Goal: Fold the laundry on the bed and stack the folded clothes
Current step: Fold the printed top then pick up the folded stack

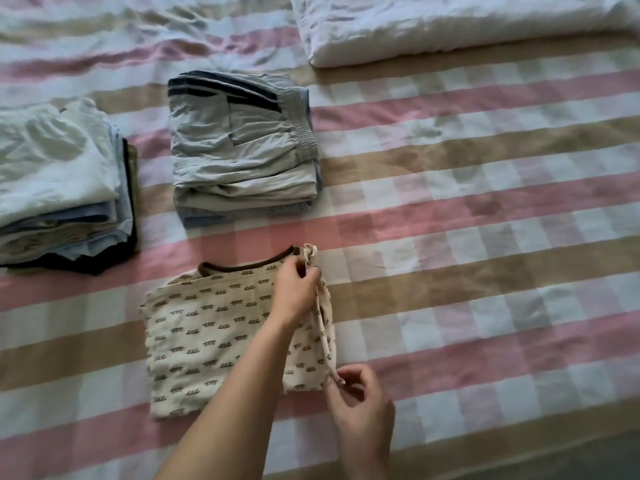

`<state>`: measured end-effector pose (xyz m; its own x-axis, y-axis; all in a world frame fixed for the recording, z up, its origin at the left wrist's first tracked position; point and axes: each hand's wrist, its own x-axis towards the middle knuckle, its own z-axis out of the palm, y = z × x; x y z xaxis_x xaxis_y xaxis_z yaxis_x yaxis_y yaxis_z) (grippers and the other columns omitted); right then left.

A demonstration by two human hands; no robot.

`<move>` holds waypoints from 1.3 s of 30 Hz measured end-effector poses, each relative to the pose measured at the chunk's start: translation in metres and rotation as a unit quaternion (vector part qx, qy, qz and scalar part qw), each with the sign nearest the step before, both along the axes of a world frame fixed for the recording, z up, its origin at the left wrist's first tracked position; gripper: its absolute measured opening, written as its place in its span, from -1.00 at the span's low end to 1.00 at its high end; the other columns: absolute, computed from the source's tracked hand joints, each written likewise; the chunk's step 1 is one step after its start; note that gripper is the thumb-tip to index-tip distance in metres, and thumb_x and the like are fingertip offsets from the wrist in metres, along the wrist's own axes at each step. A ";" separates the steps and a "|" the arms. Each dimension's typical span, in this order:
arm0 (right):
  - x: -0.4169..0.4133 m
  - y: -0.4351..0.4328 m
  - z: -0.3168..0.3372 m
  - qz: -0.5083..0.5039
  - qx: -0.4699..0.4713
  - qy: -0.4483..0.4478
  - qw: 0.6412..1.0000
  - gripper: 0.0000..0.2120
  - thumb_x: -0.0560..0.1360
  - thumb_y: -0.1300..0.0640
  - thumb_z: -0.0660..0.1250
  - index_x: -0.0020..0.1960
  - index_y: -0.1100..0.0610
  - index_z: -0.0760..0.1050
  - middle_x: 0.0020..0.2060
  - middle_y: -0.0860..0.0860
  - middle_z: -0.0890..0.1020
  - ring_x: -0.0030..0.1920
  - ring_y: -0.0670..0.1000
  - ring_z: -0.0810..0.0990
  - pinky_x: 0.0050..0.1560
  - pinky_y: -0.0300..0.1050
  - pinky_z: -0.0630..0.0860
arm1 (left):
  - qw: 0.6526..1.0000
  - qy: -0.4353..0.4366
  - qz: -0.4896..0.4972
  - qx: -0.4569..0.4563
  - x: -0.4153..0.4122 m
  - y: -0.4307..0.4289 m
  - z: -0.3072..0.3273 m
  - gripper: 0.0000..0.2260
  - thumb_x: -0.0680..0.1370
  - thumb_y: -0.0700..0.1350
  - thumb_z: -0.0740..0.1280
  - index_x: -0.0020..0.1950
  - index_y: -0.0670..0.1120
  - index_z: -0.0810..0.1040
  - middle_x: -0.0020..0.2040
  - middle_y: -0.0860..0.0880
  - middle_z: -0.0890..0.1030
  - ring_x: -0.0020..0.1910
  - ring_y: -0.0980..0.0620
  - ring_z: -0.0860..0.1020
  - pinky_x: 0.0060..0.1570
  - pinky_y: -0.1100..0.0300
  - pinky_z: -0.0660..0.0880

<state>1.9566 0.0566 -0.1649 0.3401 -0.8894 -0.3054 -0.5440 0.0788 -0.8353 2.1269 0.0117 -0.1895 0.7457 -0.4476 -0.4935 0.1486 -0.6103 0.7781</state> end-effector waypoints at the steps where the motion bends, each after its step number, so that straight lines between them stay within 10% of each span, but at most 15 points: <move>1: 0.007 0.011 0.005 0.041 -0.059 -0.012 0.997 -0.70 0.26 0.33 0.52 -0.32 -0.02 0.50 -0.35 -0.13 0.60 -0.29 -0.17 0.57 -0.26 -0.33 0.49 | 0.996 0.062 0.041 -0.047 0.009 0.014 0.008 -0.93 0.51 -0.24 0.22 -0.10 -0.18 0.49 -0.29 -0.05 0.50 -0.30 0.02 0.45 -0.35 0.33 0.39; 8: 0.064 0.100 0.013 0.199 -0.263 -0.093 0.939 -0.79 0.07 0.38 0.45 -0.34 0.16 0.56 -0.37 -0.02 0.55 -0.28 -0.06 0.46 -0.27 -0.23 0.46 | 0.885 0.336 0.183 -0.264 0.073 0.134 0.042 -0.76 0.55 -0.20 0.10 0.11 -0.20 0.49 -0.18 -0.16 0.63 -0.21 -0.11 0.61 -0.22 0.08 0.59; 15: 0.098 0.147 -0.011 0.321 -0.258 -0.037 0.911 -0.83 0.19 0.25 0.48 -0.25 0.05 0.62 -0.30 -0.04 0.60 -0.27 -0.04 0.46 -0.35 -0.25 0.47 | 0.877 0.318 0.260 -0.251 0.102 0.192 0.018 -0.76 0.60 -0.27 0.04 0.08 -0.16 0.49 -0.16 -0.19 0.67 -0.21 -0.08 0.66 -0.28 0.12 0.61; 20: 0.107 0.153 -0.021 0.375 -0.252 0.004 0.892 -0.87 0.27 0.16 0.43 -0.19 0.03 0.60 -0.26 -0.06 0.58 -0.27 0.01 0.55 -0.32 -0.24 0.48 | 0.964 0.070 0.253 -0.038 0.102 0.200 -0.002 -0.88 0.55 -0.30 0.16 0.03 -0.17 0.44 0.00 -0.18 0.56 -0.06 -0.10 0.55 -0.12 0.17 0.45; 23: 0.113 0.134 -0.023 0.300 -0.275 0.003 0.914 -0.75 0.35 0.09 0.23 -0.04 0.04 0.60 -0.09 -0.02 0.62 -0.04 -0.01 0.48 -0.06 -0.09 0.44 | 0.945 -0.291 0.148 0.028 0.081 0.202 -0.003 -0.79 0.49 -0.25 0.17 0.08 -0.23 0.48 0.00 -0.15 0.54 0.04 -0.13 0.48 0.03 0.10 0.33; 25: 0.127 0.113 -0.028 0.258 -0.283 0.077 0.921 -0.60 0.41 0.09 0.13 0.15 0.10 0.57 0.15 0.07 0.60 0.21 0.00 0.39 0.13 -0.03 0.34 | 0.926 -0.376 -0.018 0.021 0.063 0.194 -0.008 -0.63 0.43 -0.22 0.13 0.19 -0.20 0.53 0.17 -0.15 0.56 0.20 -0.10 0.49 0.21 0.03 0.34; 29: 0.152 0.077 -0.060 0.358 -0.232 0.257 0.867 -0.49 0.60 -0.04 -0.14 0.47 0.01 -0.26 0.50 0.00 -0.19 0.39 -0.10 -0.51 0.42 -0.02 -0.29 | 0.898 -0.352 -0.188 0.184 0.051 0.187 -0.034 -0.52 0.55 0.01 -0.08 0.48 -0.02 0.18 0.50 -0.07 0.15 0.48 -0.15 0.06 0.44 0.03 -0.10; 31: 0.149 0.068 -0.077 0.393 -0.210 0.291 0.846 -0.45 0.60 -0.11 -0.23 0.36 -0.05 -0.56 0.38 -0.09 -0.51 0.35 -0.08 -0.59 0.39 -0.02 -0.41 | 0.895 -0.329 -0.196 0.227 0.054 0.189 -0.049 -0.49 0.54 0.11 -0.25 0.49 0.06 -0.08 0.52 -0.01 -0.08 0.49 -0.09 -0.20 0.43 0.07 -0.28; 34: 0.144 0.064 -0.079 0.400 -0.215 0.243 0.857 -0.41 0.60 -0.10 -0.10 0.43 -0.04 -0.43 0.41 -0.06 -0.45 0.42 -0.08 -0.47 0.43 -0.04 -0.34 | 0.903 -0.317 -0.188 0.221 0.055 0.189 -0.050 -0.50 0.57 0.12 -0.13 0.50 0.05 -0.04 0.53 -0.03 -0.06 0.51 -0.09 -0.16 0.42 0.07 -0.31; 39: 0.142 0.057 -0.057 0.173 -0.104 0.086 0.976 -0.45 0.47 0.12 0.36 0.40 0.22 0.30 0.30 0.14 0.40 0.30 0.08 0.37 0.23 -0.21 0.26 | 0.952 -0.186 0.085 0.226 0.047 0.205 -0.023 -0.43 0.54 -0.05 0.27 0.47 -0.21 0.15 0.42 -0.24 0.26 0.39 -0.21 0.22 0.36 -0.05 0.16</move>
<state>2.0986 0.1136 -0.2214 0.5910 -0.7790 -0.2095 -0.6414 -0.2962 -0.7077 2.1740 0.2169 -0.2127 0.9494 -0.1089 -0.2944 0.0406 -0.8874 0.4591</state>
